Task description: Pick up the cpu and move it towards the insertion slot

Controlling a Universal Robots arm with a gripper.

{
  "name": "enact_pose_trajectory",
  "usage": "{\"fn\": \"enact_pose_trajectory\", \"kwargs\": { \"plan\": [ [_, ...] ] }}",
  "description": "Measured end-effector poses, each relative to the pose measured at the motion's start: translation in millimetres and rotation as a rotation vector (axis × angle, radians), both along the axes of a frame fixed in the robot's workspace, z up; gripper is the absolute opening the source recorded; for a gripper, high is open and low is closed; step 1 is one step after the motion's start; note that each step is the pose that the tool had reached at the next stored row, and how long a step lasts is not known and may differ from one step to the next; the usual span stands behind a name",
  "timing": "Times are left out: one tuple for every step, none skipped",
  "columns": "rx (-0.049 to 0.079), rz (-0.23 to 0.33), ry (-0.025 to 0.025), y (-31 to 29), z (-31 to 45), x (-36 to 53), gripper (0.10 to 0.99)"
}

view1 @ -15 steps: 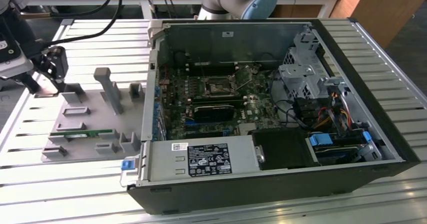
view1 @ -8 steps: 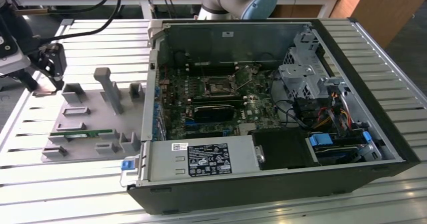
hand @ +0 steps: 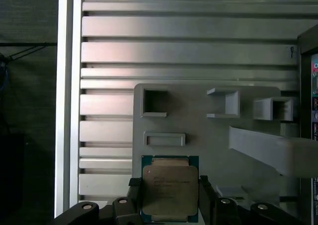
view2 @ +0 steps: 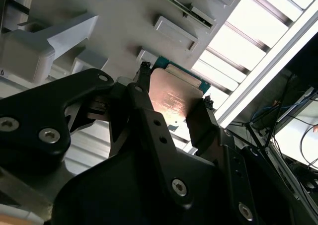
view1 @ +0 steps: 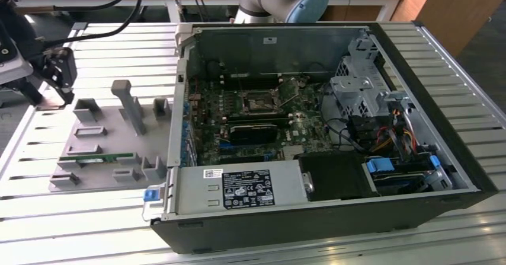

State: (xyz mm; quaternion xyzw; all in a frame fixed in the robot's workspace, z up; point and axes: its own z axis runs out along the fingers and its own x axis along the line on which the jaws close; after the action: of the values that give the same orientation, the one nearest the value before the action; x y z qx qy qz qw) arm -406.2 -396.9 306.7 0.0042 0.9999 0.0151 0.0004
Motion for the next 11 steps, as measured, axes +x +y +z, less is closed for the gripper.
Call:
{"fn": "enact_pose_trajectory", "kwargs": {
  "plan": [
    [0.0,0.0,0.0001,0.0,0.9,0.0,0.541],
    [0.0,0.0,0.0,0.0,1.9,0.0,0.541],
    [0.0,0.0,0.0,0.0,2.8,0.0,0.541],
    [0.0,0.0,0.0001,0.0,3.8,0.0,0.541],
    [0.0,0.0,0.0,0.0,4.7,0.0,0.541],
    [0.0,0.0,0.0,0.0,5.4,0.0,0.541],
    [0.0,0.0,0.0,0.0,6.2,0.0,0.541],
    [0.0,0.0,0.0001,0.0,7.0,0.0,0.541],
    [0.0,0.0,0.0001,0.0,7.8,0.0,0.541],
    [0.0,0.0,0.0,0.1,8.5,0.0,0.541],
    [0.0,0.0,0.0001,0.1,9.4,0.0,0.541]
  ]
}}
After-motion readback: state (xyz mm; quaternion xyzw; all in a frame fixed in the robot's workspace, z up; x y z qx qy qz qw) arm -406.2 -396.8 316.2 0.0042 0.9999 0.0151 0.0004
